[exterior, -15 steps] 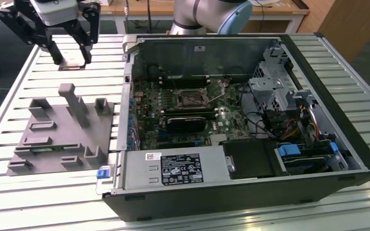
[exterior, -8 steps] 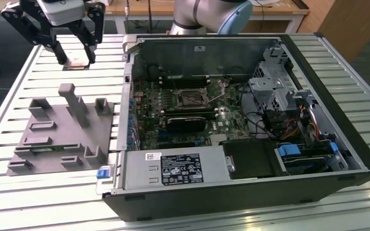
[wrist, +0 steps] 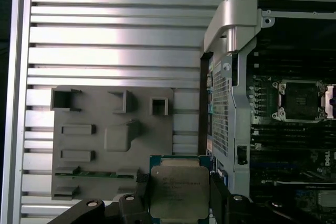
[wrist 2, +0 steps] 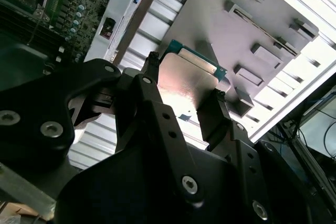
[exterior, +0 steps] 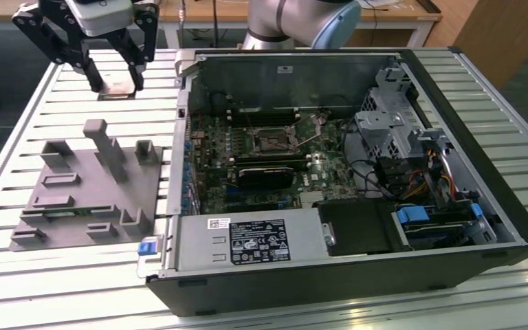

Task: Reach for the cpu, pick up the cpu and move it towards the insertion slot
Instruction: 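Pick up the cpu and move it towards the insertion slot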

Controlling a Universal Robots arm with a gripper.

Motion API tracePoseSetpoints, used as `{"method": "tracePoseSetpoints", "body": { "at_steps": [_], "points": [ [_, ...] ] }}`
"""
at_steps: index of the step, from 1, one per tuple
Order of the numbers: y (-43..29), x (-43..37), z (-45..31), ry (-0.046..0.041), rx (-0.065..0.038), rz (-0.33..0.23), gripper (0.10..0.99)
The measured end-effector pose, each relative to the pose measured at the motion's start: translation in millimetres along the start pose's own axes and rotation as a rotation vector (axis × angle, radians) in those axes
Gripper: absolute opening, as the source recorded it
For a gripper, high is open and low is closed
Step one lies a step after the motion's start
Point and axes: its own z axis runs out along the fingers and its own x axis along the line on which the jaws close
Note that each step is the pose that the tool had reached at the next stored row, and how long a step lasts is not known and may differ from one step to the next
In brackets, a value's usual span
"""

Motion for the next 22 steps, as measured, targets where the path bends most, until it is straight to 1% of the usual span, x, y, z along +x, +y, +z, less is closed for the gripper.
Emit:
{"method": "tracePoseSetpoints", "body": {
  "at_steps": [12, 22],
  "points": [
    [-0.1, -14.5, 0.1, 0.0000, 0.000, -0.001, 0.541],
    [-0.1, -29.3, 0.1, 0.0001, 0.000, -0.003, 0.541]
  ]
}}
